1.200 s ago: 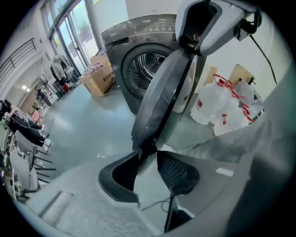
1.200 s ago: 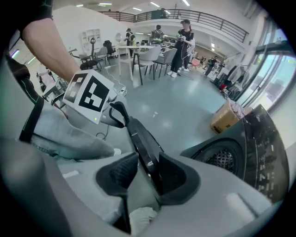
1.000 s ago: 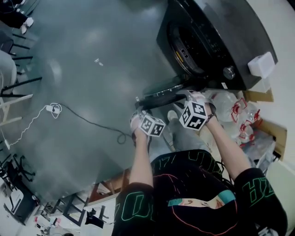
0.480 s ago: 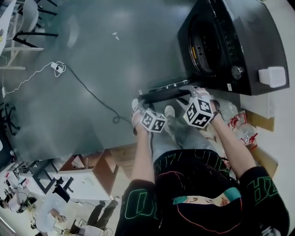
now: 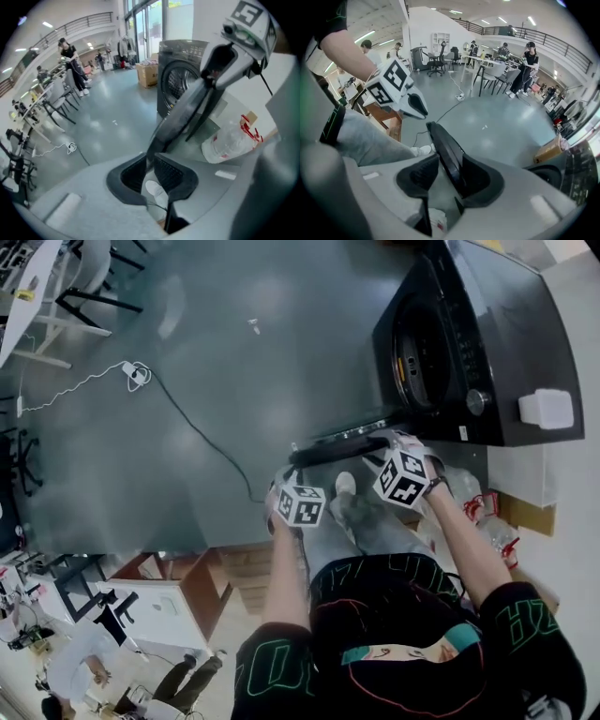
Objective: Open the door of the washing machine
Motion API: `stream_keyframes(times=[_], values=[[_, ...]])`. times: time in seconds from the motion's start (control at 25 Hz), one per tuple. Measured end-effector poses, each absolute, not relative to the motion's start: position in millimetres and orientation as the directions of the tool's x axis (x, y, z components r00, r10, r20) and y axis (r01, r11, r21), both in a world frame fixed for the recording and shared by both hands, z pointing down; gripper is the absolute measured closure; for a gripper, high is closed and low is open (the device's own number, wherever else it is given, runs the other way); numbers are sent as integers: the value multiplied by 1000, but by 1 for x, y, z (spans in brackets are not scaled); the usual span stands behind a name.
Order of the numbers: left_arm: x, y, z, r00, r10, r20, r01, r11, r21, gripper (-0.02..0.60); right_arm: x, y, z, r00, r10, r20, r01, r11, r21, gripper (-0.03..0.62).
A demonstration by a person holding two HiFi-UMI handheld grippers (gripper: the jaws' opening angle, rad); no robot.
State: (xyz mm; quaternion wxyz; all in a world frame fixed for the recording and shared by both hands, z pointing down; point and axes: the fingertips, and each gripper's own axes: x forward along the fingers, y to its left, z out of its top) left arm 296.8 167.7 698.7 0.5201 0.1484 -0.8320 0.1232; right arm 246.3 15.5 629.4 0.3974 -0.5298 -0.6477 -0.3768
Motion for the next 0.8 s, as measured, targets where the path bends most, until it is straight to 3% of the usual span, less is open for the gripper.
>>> stream_keyframes(times=[0.12,0.28,0.32,0.36,0.68,0.8], values=[[284,190,655,-516,-79,853,-234,971,-51,565,243,17,616,-127,458,880,961,277,-6,430],[265,183,591,-646,-224,730,-41,965,260,571,229,24,587,-199,578,792,884,454,-109,439],[254,181,575,-691,-230,686,-17,953,303,571,220,24,580,-232,593,771,863,491,-118,504],[241,179,559,-728,-221,649,-11,950,311,571,208,24,572,-266,608,748,843,523,-125,591],[160,172,387,-935,-119,336,-14,954,299,571,130,38,443,-482,736,476,749,628,-212,591],[144,164,337,-963,-72,258,-15,976,217,571,108,31,386,-566,751,341,732,648,-212,591]])
